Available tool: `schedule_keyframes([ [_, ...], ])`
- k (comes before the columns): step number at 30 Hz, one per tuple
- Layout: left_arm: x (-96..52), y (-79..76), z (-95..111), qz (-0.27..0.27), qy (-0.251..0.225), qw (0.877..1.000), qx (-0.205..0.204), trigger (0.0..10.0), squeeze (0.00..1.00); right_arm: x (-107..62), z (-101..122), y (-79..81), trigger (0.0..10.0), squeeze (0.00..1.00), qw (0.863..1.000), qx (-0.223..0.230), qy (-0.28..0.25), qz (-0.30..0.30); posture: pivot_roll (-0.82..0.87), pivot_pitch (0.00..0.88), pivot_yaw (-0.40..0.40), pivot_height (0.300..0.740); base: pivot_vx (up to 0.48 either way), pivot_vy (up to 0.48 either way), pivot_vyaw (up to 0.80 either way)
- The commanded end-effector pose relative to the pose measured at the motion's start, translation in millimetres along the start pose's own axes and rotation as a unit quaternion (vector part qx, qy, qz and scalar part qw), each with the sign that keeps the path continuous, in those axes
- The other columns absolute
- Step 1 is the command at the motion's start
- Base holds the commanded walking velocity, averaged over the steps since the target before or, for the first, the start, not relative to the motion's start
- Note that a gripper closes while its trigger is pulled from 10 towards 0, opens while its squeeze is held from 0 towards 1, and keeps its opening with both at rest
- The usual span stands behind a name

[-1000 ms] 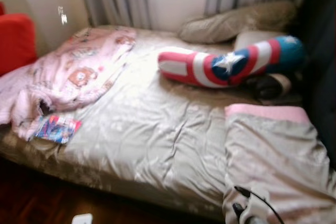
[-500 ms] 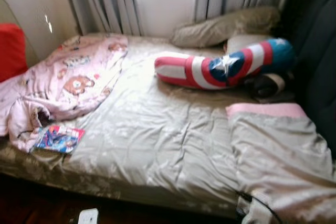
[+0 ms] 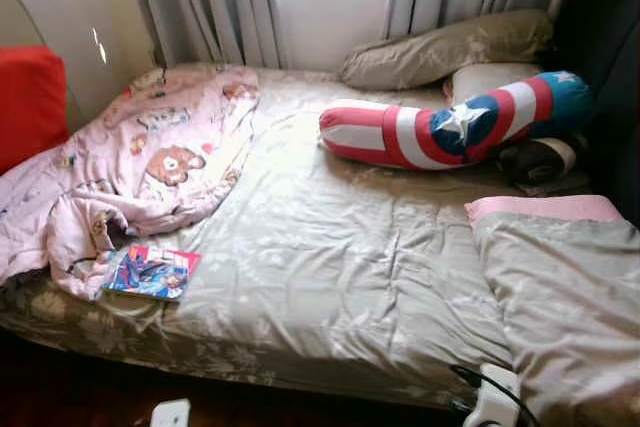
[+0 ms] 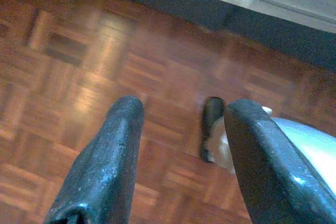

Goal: Clean up the room

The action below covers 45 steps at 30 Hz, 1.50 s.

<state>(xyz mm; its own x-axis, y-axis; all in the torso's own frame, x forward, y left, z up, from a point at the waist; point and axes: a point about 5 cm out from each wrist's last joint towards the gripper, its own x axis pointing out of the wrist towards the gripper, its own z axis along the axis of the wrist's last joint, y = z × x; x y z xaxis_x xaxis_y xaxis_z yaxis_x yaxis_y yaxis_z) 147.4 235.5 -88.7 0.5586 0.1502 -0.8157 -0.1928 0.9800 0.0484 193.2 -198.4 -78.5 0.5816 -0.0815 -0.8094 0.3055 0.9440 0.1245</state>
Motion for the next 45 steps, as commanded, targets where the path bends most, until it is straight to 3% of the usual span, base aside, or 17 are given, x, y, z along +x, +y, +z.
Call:
schedule_keyframes([
  [1, -0.1, -0.8, -1, -0.005, 0.000, 1.000, -0.004, 10.0, 0.00, -1.4, -2, -10.0, 10.0, 0.00, 1.000, -0.004, 0.006, -0.012, 0.01, 0.000, 0.016, 0.740, 0.000, 0.480, 0.00],
  [14, 2.8, -2.7, 10, -0.005, -0.005, 1.000, -0.005, 10.0, 0.00, -1.4, -3, -9.7, 10.0, 0.00, 1.000, -0.003, 0.006, -0.008, 0.01, 0.000, 0.015, 0.740, 0.000, 0.480, 0.00],
  [45, 1.0, -3.3, 2, -0.006, 0.000, 1.000, -0.002, 10.0, 0.00, -1.5, -4, -8.5, 10.0, 0.00, 1.000, -0.007, 0.009, -0.003, 0.02, 0.000, 0.022, 0.740, 0.000, 0.480, 0.00],
])
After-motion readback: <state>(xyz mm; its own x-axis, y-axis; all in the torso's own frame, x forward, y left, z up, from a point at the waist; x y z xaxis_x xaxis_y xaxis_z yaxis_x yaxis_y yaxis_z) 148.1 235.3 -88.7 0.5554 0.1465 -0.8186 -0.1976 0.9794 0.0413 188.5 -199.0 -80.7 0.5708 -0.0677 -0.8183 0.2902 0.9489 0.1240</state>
